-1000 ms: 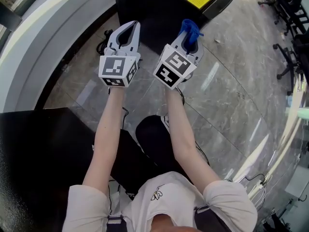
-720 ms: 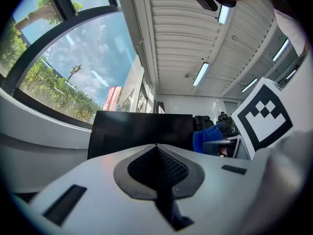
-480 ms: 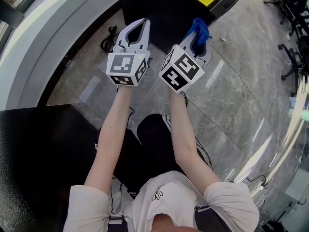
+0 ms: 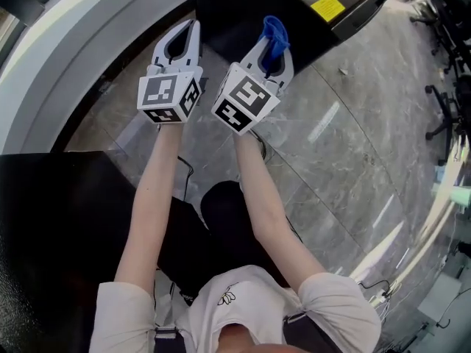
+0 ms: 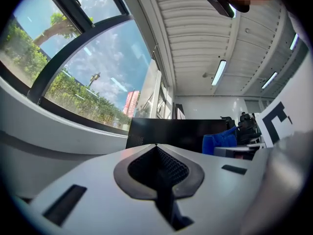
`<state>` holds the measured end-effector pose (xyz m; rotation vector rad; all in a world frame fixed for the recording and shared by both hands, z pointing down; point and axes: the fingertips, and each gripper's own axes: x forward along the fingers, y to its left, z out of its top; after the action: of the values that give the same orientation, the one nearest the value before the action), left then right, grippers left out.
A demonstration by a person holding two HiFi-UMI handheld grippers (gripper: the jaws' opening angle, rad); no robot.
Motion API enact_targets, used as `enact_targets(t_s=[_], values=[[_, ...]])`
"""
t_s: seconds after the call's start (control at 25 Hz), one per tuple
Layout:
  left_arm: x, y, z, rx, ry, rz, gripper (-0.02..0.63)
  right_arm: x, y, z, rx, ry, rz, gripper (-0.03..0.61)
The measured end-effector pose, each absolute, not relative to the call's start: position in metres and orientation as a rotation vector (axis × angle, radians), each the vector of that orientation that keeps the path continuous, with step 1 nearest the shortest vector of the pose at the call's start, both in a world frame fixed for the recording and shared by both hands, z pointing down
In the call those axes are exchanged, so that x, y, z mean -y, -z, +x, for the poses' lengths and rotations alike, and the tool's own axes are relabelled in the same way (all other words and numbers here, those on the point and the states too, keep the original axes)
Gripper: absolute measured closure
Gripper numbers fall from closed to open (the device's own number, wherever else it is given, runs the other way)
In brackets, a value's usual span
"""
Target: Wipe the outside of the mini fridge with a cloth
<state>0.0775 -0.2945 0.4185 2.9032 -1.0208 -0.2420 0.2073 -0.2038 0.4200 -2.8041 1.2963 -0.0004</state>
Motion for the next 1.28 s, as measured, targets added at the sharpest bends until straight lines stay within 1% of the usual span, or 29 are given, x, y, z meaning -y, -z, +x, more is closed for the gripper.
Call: enact_targets(t_s=[0.12, 0.24, 0.32, 0.44, 0.6, 0.88, 1.28], values=[[0.324, -0.434, 0.076, 1.044, 0.147, 3.025, 0.609, 0.246, -0.44, 0.203, -1.3, 0.057, -2.738, 0.517], [0.362, -0.452, 0.053, 1.13, 0.247, 2.948, 0.609, 0.302, -0.461, 0.194, -1.305, 0.109, -2.706, 0.517], [0.375, -0.461, 0.033, 1.139, 0.319, 2.933, 0.609, 0.338, -0.47, 0.18, -1.343, 0.087, -2.695, 0.517], [0.374, -0.48, 0.011, 1.069, 0.319, 3.038, 0.609, 0.386, -0.472, 0.158, -1.384, -0.008, -2.67, 0.517], [0.387, -0.513, -0.008, 1.036, 0.347, 3.014, 0.609, 0.432, -0.477, 0.14, -1.393, -0.028, -2.663, 0.517], [0.411, -0.51, -0.006, 0.996, 0.395, 2.967, 0.609, 0.457, -0.483, 0.139, -1.387, -0.07, -2.709, 0.517], [0.398, -0.533, -0.018, 1.032, 0.477, 2.868, 0.609, 0.456, -0.488, 0.142, -1.454, -0.08, -2.707, 0.517]])
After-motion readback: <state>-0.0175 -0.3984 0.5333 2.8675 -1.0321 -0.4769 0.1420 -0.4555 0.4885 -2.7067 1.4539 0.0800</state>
